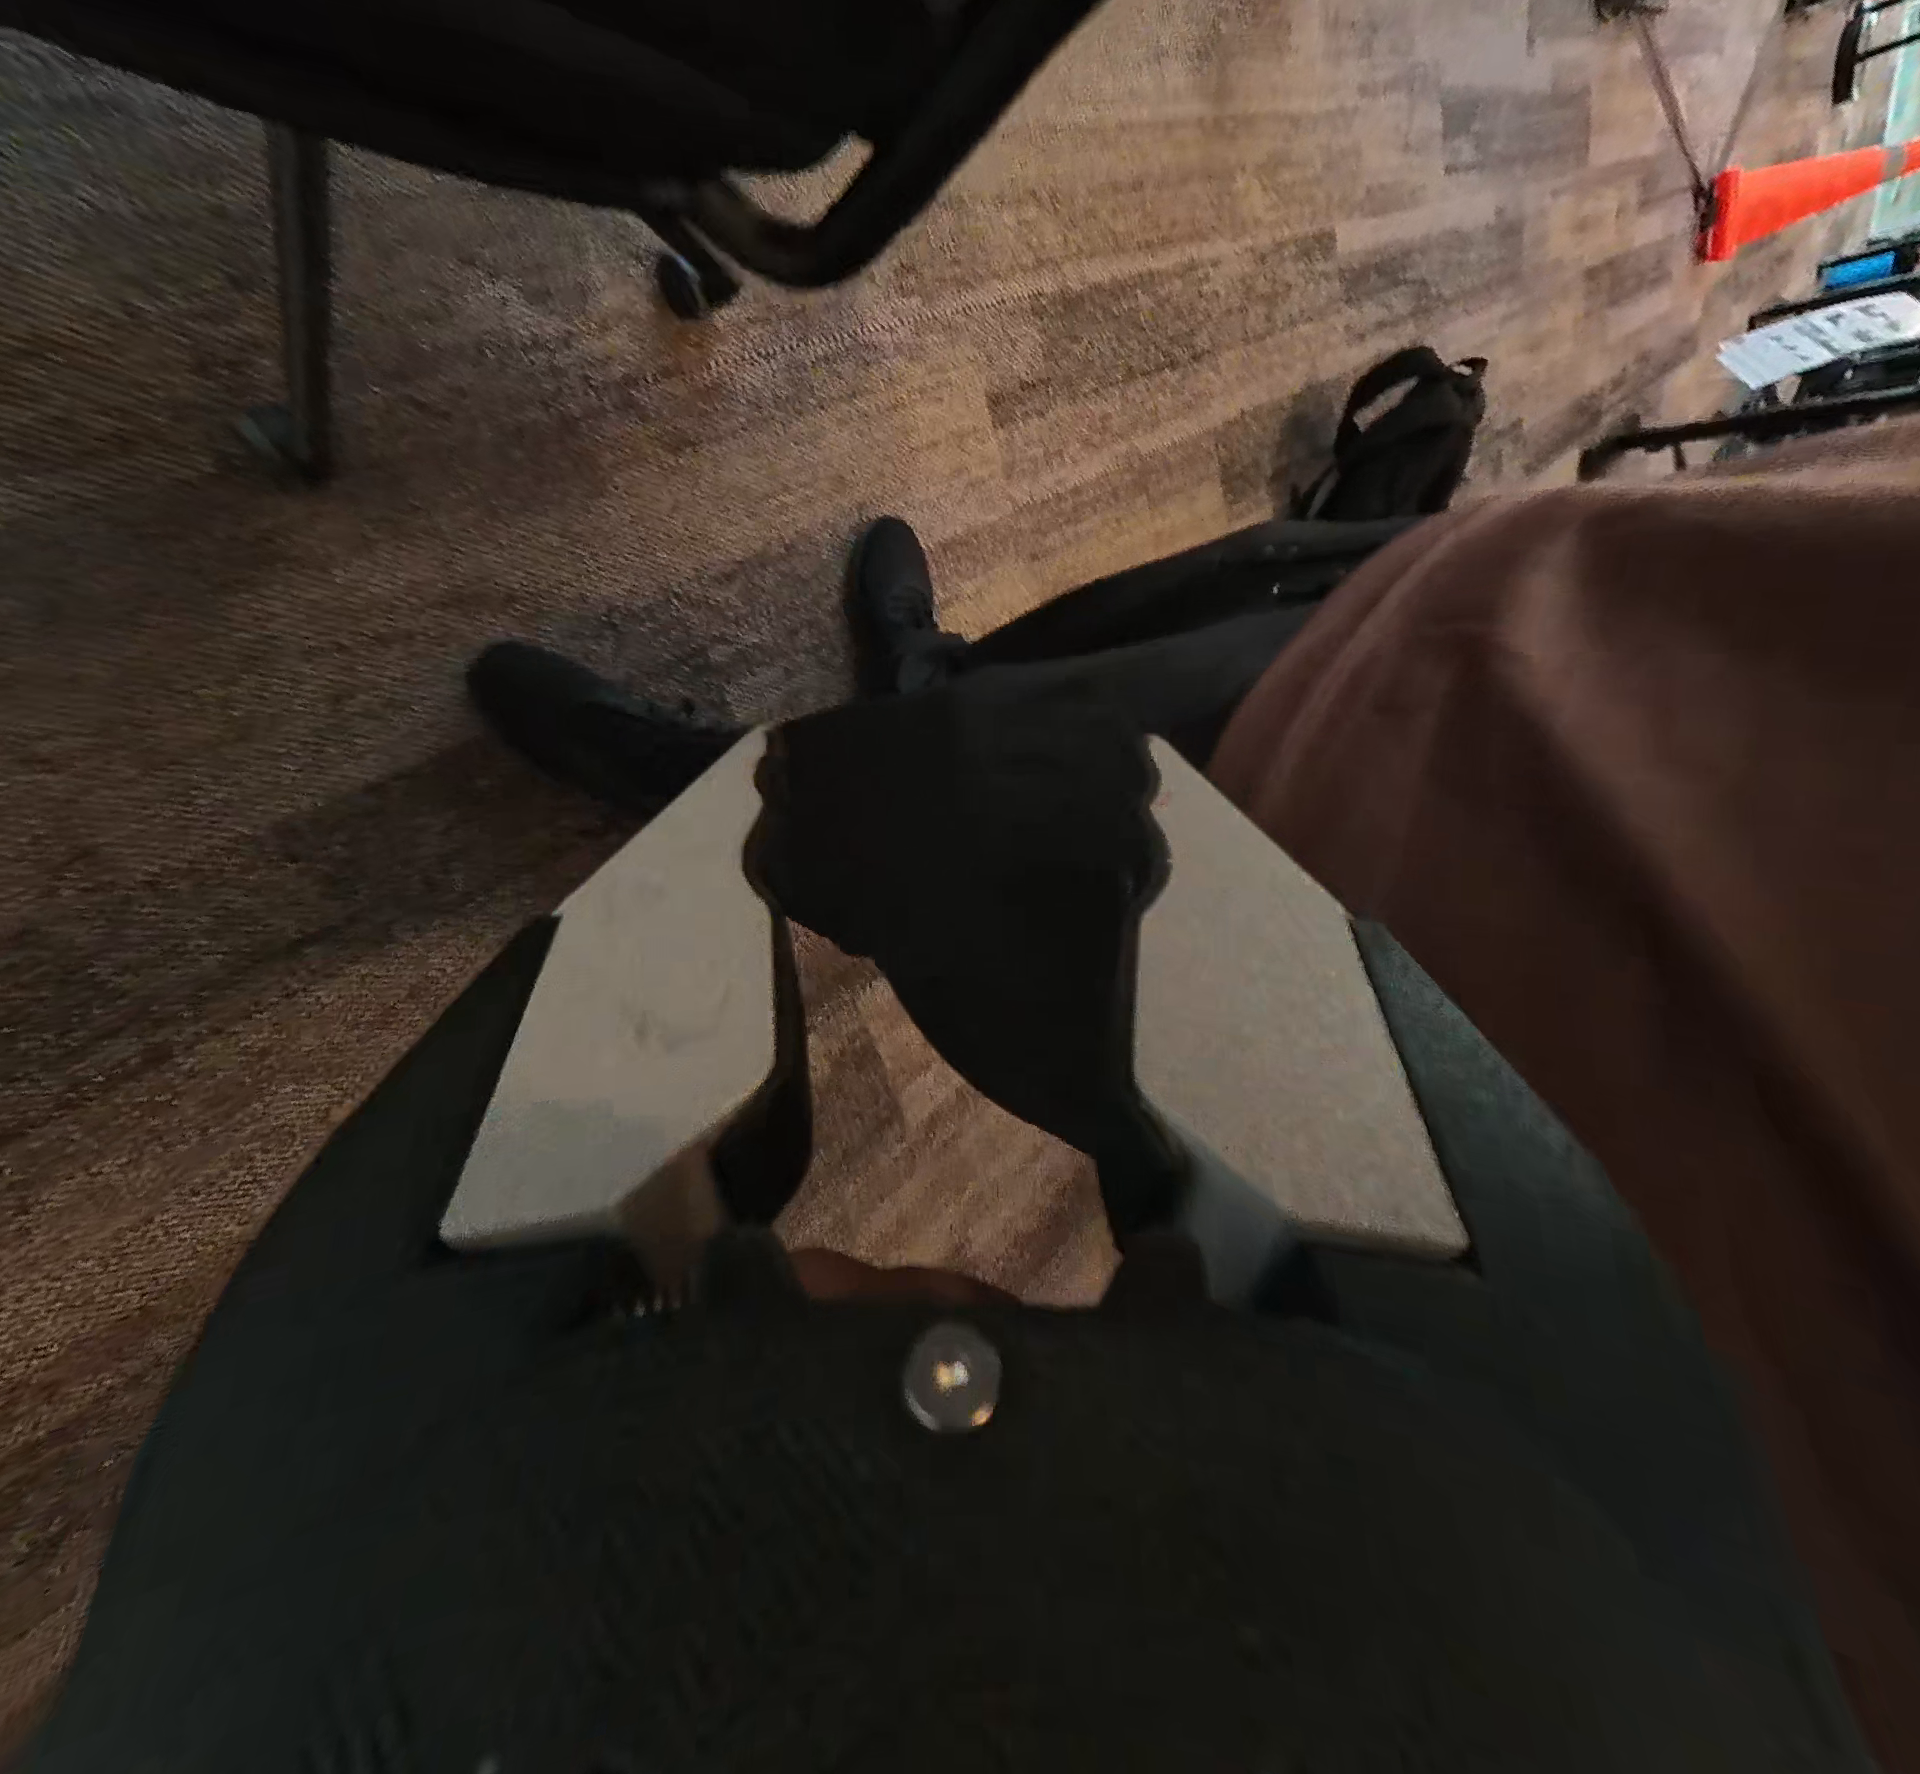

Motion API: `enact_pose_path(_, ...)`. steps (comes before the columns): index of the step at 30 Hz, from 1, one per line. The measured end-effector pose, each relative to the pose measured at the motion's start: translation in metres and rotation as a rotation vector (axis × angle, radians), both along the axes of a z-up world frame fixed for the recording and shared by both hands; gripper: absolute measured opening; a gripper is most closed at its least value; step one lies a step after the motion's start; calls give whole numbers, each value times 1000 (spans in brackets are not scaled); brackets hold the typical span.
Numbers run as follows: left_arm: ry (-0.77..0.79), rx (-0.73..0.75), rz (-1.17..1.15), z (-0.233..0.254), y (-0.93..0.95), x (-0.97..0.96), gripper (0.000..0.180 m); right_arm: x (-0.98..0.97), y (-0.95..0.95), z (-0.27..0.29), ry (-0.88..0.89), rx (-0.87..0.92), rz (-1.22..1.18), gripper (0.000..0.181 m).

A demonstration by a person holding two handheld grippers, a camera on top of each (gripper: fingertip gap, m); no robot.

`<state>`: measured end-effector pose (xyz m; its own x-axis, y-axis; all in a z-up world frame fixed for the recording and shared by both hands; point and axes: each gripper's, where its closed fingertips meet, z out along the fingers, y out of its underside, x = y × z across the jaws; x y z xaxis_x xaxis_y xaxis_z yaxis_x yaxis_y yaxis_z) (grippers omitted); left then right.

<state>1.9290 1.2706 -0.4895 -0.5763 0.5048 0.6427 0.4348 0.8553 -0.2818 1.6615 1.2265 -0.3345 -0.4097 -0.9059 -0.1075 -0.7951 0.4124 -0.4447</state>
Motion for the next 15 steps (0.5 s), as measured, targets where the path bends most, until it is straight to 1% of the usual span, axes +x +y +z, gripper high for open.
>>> enact_pose_path(2,-7,8,-28,-3,10,-4,64,-21,2,-1,22,6,-18,33)
enact_pose_path(4,-19,20,-49,-6,18,-6,63,-34,0,-2,44,-30,-41,29)
enact_pose_path(6,-34,40,-59,-10,24,-6,63,-39,-2,-3,102,-67,-40,28)
enact_pose_path(9,-43,64,-45,-15,31,-4,63,-36,-4,-5,200,-120,25,28)
enact_pose_path(13,-43,85,-17,-19,41,-1,63,4,-7,-8,200,-136,80,34)
enact_pose_path(15,-38,91,7,-21,45,2,63,39,-15,-7,192,-166,114,45)
